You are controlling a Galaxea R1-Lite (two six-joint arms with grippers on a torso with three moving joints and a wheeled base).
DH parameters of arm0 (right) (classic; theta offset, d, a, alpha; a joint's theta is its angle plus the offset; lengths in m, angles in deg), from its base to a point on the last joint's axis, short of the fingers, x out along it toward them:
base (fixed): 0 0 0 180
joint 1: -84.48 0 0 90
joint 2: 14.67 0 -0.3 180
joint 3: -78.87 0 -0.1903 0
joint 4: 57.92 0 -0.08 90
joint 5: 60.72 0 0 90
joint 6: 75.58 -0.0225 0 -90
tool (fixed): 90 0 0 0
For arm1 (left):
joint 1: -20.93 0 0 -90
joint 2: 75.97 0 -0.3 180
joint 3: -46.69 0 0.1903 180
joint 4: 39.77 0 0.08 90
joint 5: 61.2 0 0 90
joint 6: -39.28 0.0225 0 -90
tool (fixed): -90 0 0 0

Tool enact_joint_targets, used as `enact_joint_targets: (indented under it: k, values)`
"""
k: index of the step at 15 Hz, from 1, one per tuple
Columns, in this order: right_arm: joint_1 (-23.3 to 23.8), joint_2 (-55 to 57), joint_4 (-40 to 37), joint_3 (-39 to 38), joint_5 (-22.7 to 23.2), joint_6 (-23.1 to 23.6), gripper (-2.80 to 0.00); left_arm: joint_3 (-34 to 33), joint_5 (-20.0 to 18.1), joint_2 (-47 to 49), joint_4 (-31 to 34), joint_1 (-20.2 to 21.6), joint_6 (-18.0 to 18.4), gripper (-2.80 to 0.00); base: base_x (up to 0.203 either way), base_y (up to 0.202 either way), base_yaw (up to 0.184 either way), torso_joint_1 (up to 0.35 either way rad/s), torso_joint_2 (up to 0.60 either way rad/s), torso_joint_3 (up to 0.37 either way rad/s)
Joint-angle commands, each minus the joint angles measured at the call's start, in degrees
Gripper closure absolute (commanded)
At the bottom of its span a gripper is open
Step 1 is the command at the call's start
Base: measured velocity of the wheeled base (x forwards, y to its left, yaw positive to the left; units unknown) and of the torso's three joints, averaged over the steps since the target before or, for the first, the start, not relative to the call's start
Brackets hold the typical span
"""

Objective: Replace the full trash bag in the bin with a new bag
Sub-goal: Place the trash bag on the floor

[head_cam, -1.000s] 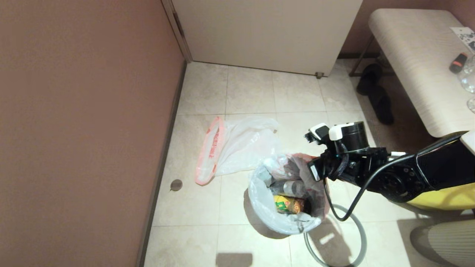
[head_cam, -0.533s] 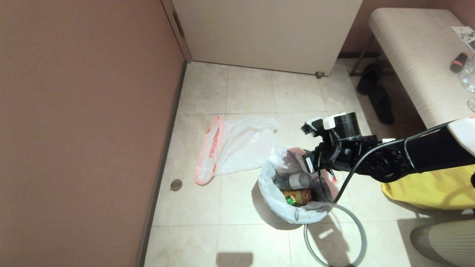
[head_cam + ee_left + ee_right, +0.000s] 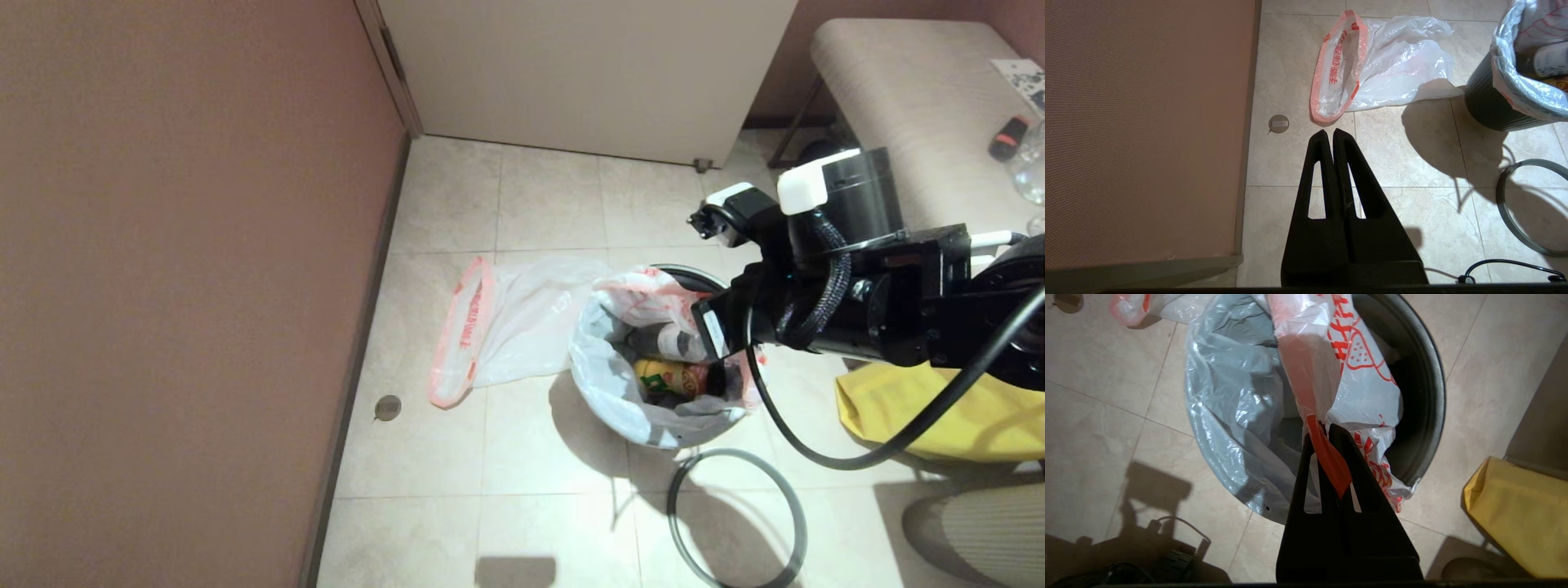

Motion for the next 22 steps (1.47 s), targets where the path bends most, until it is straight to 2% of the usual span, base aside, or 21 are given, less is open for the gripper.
enact_joint_targets:
  k: [1,6,8,9,16,22]
  values:
    - [-0.4,-1.7,-0.3,-2.3,0.3,-4.1,0.00,0.0,0.0,0.1,0.0,0.0,0.0,0.00,0.000,0.000,0.000,0.000,0.00,0.000]
    - [-0.4,4.3,0.5,-1.6,3.1,-5.8,0.00,0.0,0.0,0.1,0.0,0.0,0.0,0.00,0.000,0.000,0.000,0.000,0.00,0.000]
    - [-0.9,5.2,1.2,-2.2,9.3,-6.4,0.00,0.0,0.0,0.1,0.0,0.0,0.0,0.00,0.000,0.000,0.000,0.000,0.00,0.000]
    - [-1.2,5.8,1.4,-2.2,10.2,-6.5,0.00,0.0,0.0,0.1,0.0,0.0,0.0,0.00,0.000,0.000,0.000,0.000,0.00,0.000]
    - [-4.1,11.8,5.5,-2.7,13.8,-7.2,0.00,0.0,0.0,0.1,0.0,0.0,0.0,0.00,0.000,0.000,0.000,0.000,0.00,0.000]
    - [-5.3,7.9,6.1,0.0,14.1,-6.1,0.00,0.0,0.0,0.1,0.0,0.0,0.0,0.00,0.000,0.000,0.000,0.000,0.00,0.000]
